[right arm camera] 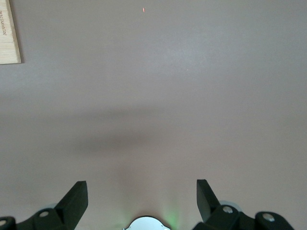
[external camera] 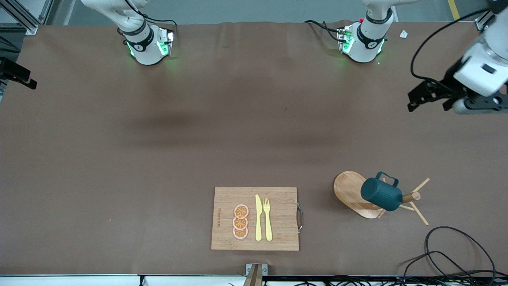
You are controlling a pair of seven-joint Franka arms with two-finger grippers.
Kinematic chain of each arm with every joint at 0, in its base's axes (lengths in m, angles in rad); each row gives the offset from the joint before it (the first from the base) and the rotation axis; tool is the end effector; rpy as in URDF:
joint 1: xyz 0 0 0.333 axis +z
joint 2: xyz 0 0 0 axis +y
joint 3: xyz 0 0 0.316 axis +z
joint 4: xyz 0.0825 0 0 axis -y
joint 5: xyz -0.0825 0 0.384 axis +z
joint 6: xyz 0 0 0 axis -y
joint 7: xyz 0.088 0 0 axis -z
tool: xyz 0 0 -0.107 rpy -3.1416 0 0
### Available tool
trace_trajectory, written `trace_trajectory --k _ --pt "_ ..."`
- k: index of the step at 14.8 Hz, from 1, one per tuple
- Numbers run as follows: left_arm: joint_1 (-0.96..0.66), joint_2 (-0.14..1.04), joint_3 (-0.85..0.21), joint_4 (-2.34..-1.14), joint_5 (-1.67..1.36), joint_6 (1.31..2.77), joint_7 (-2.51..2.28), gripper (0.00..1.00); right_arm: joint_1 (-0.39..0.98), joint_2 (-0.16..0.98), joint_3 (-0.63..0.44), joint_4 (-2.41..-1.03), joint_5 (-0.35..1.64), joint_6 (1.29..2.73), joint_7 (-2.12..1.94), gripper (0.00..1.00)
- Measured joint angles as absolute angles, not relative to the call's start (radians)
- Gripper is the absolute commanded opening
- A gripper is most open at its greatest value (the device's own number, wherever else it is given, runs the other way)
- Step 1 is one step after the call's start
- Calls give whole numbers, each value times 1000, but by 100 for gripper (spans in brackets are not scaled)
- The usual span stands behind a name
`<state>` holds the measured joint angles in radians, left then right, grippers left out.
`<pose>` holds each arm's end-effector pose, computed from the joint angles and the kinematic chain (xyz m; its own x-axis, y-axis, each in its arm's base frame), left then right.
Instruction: Pass cup and hang on rack
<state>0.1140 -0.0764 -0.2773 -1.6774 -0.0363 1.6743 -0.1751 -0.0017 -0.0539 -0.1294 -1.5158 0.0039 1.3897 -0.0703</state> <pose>0.5322 -0.0970 0.6233 0.9977 0.0152 0.0666 0.0134 -0.9995 0.0274 0.5136 -0.0695 0.6634 0.9957 -0.0590 -0.0716 -0.0603 -0.9981 -0.0159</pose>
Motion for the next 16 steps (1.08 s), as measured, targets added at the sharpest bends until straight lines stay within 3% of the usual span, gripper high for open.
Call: trace_trajectory --k 3,10,16 --pt "116 -126 -295 -1729 -35 1700 -128 100 -2 -54 -129 -1516 4 1390 -70 100" --pt "200 -67 -251 -1613 -22 1716 -60 100 -2 -54 -129 -1516 4 1390 -71 100" --pt "195 -61 -264 -1586 -22 1663 -10 100 -2 -54 -130 -1516 4 1390 -71 100"
